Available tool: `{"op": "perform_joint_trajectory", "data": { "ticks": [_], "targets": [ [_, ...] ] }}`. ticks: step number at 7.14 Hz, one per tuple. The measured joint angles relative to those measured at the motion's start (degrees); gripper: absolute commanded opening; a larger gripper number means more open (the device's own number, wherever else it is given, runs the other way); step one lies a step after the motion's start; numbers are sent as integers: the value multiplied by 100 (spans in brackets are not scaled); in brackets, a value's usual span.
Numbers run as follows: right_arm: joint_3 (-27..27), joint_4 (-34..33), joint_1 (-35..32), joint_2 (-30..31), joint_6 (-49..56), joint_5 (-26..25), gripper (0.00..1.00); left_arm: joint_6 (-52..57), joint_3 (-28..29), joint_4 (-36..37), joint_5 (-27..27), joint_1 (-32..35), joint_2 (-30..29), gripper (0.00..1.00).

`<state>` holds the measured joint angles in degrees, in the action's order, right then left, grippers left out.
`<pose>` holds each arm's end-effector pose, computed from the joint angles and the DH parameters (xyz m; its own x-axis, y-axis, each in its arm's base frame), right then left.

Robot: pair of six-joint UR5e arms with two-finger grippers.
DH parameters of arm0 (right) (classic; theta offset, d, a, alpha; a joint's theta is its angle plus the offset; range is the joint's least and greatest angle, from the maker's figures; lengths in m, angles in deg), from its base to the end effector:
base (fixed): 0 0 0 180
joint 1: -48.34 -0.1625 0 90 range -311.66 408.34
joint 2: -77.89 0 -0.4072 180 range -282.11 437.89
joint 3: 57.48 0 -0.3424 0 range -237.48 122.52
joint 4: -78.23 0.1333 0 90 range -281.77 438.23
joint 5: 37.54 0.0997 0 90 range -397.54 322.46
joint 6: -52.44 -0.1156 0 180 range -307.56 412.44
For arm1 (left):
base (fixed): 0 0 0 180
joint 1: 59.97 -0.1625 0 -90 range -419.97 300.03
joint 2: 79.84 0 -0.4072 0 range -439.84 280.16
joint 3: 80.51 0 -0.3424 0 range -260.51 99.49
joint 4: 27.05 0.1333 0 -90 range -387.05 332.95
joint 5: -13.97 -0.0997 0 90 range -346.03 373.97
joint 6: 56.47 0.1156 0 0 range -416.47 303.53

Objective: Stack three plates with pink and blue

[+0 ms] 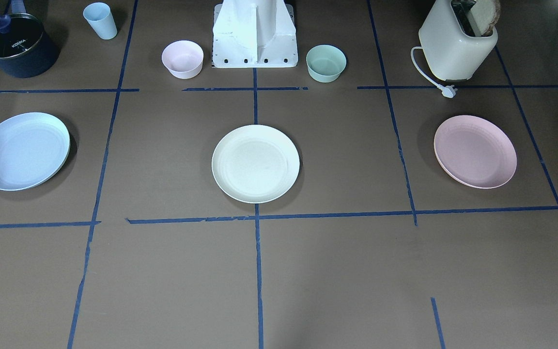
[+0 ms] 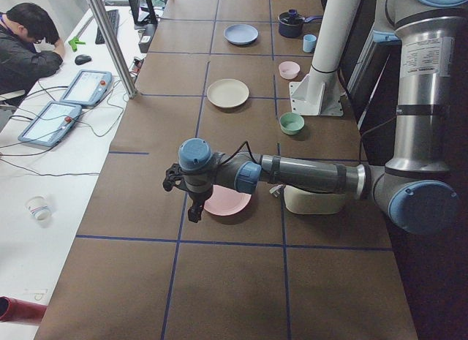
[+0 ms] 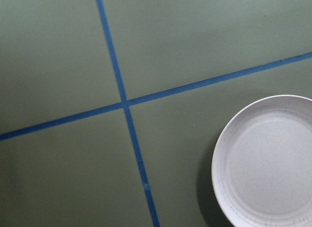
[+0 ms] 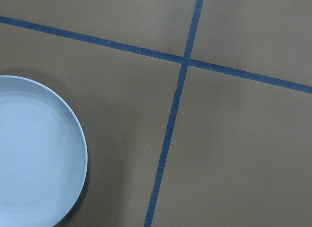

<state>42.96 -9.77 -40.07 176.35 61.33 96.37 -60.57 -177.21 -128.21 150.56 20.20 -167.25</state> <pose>0.0424 -0.3889 0.6296 0.7059 -0.2214 0.6728 0.1384 0.9747 0.1755 0.0266 -0.4422 0.5951 0.6546 0.2371 -0.7178 -0.1182 0.9700 0.2126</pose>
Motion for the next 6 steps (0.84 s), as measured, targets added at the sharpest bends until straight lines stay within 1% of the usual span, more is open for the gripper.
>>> {"op": "perform_joint_trajectory", "data": {
  "ticks": [1,3,4,5,6],
  "targets": [
    [2,71,4,6,-21,2,100,-955,204,-741,-148,-412,92,100],
    [-3,118,8,22,-29,3,100,-2968,1006,-2717,-564,-1209,189,100],
    [-6,123,8,31,-28,3,100,-3622,1323,-3367,-635,-1504,201,96],
    [-7,125,8,40,-25,3,100,-3920,1480,-3674,-650,-1666,204,60],
    [-7,126,8,48,-20,2,100,-4081,1532,-3789,-652,-1727,206,22]
  ]
}}
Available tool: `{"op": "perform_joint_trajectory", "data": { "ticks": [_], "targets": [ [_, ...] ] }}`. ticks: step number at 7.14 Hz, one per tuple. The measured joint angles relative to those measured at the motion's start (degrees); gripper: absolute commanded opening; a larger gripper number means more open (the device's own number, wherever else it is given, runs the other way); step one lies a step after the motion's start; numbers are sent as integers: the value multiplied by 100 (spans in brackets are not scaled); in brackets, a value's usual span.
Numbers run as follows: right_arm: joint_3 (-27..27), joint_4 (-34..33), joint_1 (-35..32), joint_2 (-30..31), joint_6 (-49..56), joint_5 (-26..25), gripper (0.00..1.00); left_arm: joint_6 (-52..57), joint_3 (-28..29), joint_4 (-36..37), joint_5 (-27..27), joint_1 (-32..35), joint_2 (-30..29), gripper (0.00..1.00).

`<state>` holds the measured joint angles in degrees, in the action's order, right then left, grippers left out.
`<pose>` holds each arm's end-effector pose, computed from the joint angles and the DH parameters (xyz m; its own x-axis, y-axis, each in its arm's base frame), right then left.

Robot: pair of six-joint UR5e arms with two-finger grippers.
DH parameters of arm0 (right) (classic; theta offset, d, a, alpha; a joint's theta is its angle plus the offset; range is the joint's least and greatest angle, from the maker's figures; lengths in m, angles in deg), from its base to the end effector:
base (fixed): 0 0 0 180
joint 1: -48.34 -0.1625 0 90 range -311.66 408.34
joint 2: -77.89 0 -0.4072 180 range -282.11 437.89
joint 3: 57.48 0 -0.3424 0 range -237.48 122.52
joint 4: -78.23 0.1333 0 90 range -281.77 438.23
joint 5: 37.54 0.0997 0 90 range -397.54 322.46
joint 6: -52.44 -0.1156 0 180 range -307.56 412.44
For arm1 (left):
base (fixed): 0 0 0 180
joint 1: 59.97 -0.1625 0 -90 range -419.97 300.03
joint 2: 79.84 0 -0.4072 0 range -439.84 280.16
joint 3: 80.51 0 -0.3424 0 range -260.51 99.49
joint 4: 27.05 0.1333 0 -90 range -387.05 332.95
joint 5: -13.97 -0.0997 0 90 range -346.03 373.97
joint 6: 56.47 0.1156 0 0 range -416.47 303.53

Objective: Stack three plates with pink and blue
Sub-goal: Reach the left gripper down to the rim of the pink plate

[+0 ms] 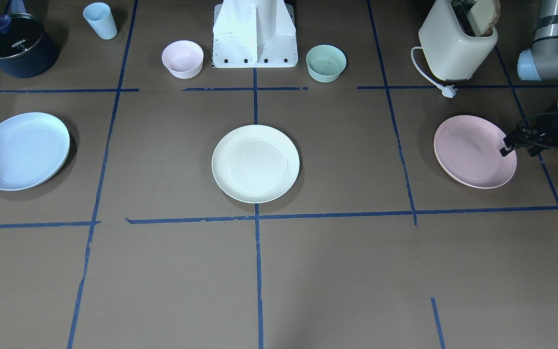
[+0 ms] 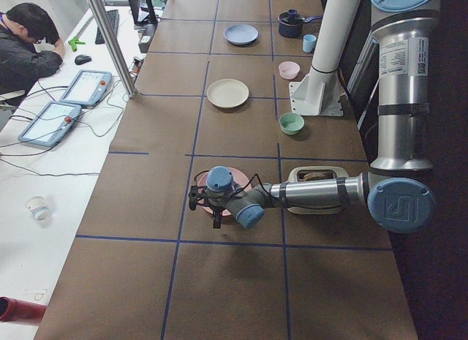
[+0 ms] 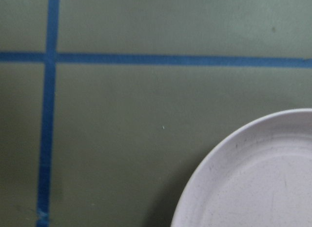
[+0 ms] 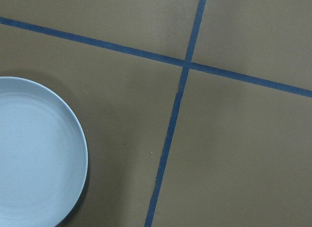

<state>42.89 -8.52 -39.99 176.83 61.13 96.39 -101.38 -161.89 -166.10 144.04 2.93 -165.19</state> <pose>0.0419 -0.3866 0.6310 0.7056 -0.2272 0.6712 0.1372 0.9731 0.1851 0.1448 -0.4122 0.6604 0.6220 -0.0257 -0.7826 0.0982 0.9941 0.0454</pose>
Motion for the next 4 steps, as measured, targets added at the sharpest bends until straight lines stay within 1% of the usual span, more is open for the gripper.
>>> {"op": "perform_joint_trajectory", "data": {
  "ticks": [1,2,4],
  "targets": [
    [0,0,0,6,4,-4,100,-136,18,-41,6,-22,0,3],
    [0,0,0,9,3,-6,100,-221,18,-55,22,-28,3,0],
    [-3,0,0,10,9,-7,100,-276,-52,-65,134,-18,8,0]
  ]
}}
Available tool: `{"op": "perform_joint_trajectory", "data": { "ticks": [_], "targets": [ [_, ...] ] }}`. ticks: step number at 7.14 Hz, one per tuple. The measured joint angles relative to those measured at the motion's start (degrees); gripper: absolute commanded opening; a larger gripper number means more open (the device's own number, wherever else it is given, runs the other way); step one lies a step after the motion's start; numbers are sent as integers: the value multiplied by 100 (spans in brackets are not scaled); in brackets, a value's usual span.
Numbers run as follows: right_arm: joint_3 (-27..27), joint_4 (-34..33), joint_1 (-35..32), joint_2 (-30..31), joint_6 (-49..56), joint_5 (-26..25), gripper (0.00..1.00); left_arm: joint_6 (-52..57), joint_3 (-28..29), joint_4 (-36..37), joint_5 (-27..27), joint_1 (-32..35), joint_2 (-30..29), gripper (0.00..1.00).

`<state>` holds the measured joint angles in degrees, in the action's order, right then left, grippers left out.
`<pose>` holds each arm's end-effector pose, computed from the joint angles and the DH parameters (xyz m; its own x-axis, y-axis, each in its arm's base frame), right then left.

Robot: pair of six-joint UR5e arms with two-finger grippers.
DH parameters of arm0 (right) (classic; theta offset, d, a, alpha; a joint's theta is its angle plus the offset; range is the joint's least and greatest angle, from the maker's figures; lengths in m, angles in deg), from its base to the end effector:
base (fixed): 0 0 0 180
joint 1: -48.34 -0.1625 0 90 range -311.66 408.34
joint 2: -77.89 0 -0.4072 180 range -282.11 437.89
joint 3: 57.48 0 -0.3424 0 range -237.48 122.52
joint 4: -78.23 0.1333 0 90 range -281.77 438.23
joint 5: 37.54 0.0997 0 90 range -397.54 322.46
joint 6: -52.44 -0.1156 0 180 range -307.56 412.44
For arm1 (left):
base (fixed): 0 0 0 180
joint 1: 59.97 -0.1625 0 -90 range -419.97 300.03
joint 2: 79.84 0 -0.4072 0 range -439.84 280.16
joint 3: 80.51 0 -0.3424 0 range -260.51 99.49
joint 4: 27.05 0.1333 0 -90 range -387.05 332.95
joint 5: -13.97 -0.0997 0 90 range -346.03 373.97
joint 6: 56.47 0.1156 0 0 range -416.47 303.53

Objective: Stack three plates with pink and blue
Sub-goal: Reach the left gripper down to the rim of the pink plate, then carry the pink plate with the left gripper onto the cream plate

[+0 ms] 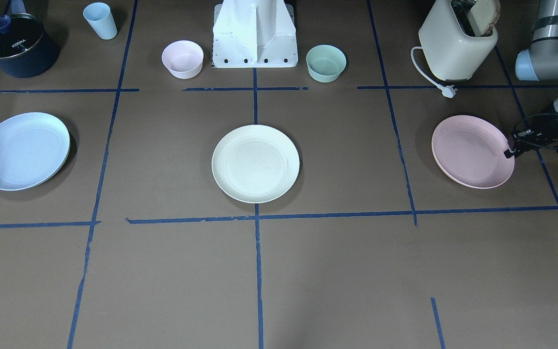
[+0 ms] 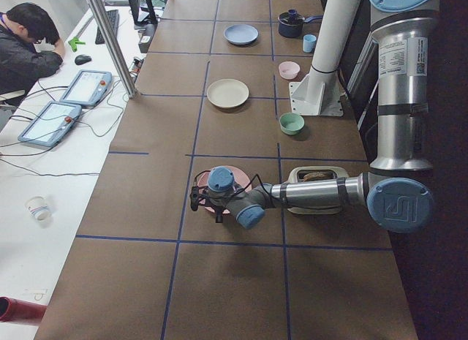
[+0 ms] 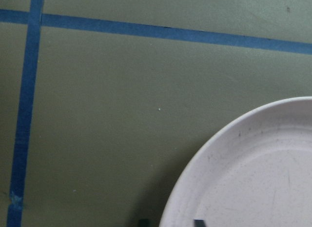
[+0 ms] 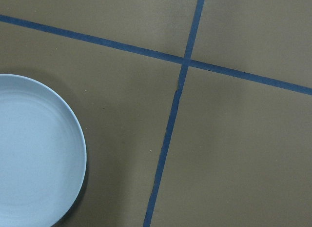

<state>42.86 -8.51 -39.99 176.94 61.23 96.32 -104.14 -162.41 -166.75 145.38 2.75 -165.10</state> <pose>0.0420 -0.3856 0.6321 0.7062 -0.2273 0.6705 0.1386 0.9731 0.1839 0.1475 -0.4100 0.6540 0.5975 -0.0568 -0.7998 0.1114 0.9937 0.0127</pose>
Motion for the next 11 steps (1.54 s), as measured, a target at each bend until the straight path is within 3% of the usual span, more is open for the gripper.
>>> {"op": "perform_joint_trajectory", "data": {
  "ticks": [3,6,9,11],
  "targets": [
    [-6,0,0,7,1,-4,100,-878,-692,56,712,24,-104,0],
    [-6,-7,0,9,-9,-1,100,-2945,-1253,211,627,-528,-1211,0],
    [-6,-8,0,9,-17,0,100,-3605,-1492,1952,-924,-2032,-2788,0],
    [-20,-10,0,9,-17,-6,100,-3640,-1460,2742,-1741,-2822,-3405,0]
  ]
}}
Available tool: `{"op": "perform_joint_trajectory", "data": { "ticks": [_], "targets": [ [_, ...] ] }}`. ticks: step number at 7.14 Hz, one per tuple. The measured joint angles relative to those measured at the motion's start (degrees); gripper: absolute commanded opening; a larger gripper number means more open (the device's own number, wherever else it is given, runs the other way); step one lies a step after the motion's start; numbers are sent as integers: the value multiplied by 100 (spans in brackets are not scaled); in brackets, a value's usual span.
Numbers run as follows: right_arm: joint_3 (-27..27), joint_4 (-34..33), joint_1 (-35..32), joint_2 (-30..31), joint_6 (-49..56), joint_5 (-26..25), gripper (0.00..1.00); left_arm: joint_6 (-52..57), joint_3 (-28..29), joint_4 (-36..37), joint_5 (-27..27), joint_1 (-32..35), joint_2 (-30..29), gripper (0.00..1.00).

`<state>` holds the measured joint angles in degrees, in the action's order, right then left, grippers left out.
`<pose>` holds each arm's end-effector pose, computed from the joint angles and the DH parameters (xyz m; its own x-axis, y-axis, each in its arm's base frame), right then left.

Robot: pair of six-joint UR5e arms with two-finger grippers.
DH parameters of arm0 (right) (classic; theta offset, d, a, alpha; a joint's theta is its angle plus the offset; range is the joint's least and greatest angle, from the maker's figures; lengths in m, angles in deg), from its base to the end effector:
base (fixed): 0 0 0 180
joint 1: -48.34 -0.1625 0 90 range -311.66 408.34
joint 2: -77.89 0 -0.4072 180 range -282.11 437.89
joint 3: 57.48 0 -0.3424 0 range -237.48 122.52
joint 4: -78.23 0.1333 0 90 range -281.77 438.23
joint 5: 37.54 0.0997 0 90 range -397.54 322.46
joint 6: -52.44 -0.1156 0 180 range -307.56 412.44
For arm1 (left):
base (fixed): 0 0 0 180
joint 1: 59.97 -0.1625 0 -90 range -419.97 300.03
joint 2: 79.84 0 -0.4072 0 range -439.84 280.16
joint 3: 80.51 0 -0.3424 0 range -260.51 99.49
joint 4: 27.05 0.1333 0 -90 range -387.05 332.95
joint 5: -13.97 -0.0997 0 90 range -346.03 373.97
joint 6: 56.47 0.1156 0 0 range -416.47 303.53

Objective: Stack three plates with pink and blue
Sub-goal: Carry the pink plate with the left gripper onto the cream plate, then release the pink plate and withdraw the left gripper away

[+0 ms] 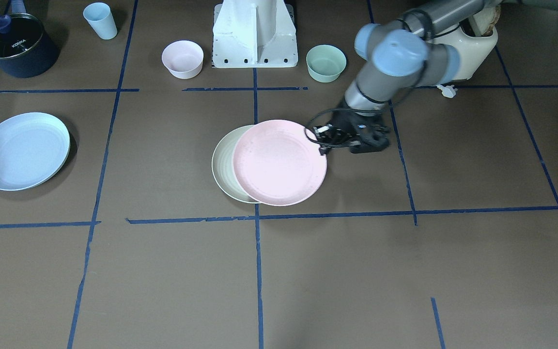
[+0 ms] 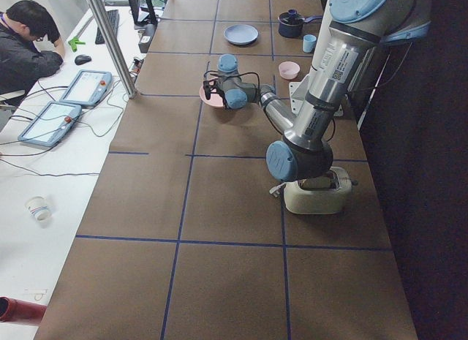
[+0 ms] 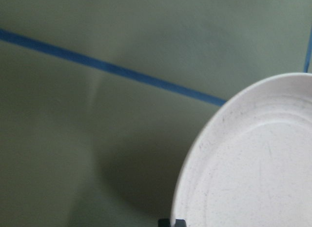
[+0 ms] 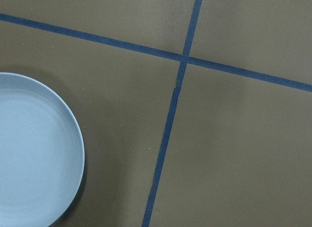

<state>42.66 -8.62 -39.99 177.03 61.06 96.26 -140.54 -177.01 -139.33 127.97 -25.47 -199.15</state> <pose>0.0421 -0.3845 0.6346 0.7075 -0.2197 0.6717 0.1367 0.9750 0.1750 0.4616 -0.4219 0.2884 0.4574 -0.1998 -0.8665 0.1866 0.9743 -0.1261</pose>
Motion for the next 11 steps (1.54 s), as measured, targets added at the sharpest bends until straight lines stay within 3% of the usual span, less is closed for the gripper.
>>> {"op": "perform_joint_trajectory", "data": {
  "ticks": [1,2,6,8,10,11],
  "targets": [
    [-10,-4,0,0,0,0,100,-3,46,191,-132,-168,-172,22],
    [-16,-6,0,0,0,3,100,-4,105,315,-181,-235,-299,99],
    [-17,0,0,-12,0,8,100,621,14,564,-20,-77,-189,100],
    [-13,0,0,-20,-6,48,100,2324,-621,1500,599,704,360,100],
    [-12,-6,0,-16,-11,251,100,4652,-1352,2293,970,1812,1471,100],
    [-12,-5,0,-12,-28,346,100,5842,-1435,2398,1244,2566,2076,100]
  ]
}}
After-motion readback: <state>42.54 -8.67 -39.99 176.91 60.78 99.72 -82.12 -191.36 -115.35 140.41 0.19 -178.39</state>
